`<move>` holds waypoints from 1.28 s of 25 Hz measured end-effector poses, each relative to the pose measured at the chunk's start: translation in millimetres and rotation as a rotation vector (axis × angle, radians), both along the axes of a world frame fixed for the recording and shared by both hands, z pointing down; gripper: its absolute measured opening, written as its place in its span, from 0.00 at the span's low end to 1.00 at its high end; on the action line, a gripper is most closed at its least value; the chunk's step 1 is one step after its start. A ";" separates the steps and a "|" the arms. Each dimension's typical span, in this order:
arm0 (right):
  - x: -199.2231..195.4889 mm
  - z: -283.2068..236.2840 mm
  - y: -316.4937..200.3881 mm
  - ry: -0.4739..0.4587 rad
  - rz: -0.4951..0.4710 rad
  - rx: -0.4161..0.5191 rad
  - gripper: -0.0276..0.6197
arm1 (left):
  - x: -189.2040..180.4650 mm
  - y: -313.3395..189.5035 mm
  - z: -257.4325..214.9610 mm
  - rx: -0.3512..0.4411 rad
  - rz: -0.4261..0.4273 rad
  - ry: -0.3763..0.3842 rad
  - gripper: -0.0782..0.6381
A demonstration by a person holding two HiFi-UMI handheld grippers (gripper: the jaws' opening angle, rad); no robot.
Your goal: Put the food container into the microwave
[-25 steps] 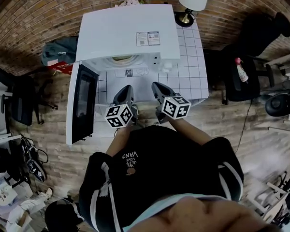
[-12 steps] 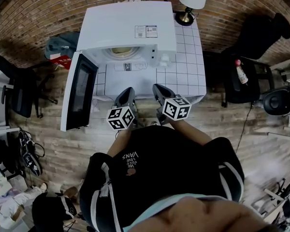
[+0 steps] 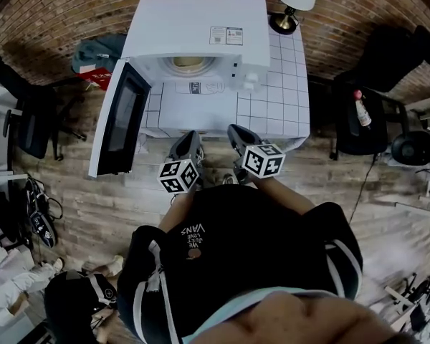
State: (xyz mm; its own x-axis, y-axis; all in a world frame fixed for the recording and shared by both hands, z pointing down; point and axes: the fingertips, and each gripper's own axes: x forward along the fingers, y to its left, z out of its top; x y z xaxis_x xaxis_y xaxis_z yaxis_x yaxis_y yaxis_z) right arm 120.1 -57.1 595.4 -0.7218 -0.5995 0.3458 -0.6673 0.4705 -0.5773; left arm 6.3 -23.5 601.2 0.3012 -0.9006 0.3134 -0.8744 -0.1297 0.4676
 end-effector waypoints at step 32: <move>-10.6 2.8 51.1 0.018 -0.027 -0.004 0.05 | -10.9 60.4 2.9 0.013 -0.043 0.006 0.13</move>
State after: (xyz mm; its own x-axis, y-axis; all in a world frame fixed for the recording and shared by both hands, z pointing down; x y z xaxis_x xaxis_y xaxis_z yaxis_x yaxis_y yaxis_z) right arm 109.5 -6.0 598.2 -0.7315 -0.5783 0.3611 -0.6645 0.4864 -0.5673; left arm -4.6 36.9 604.2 0.2641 -0.9168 0.2994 -0.8764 -0.0985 0.4714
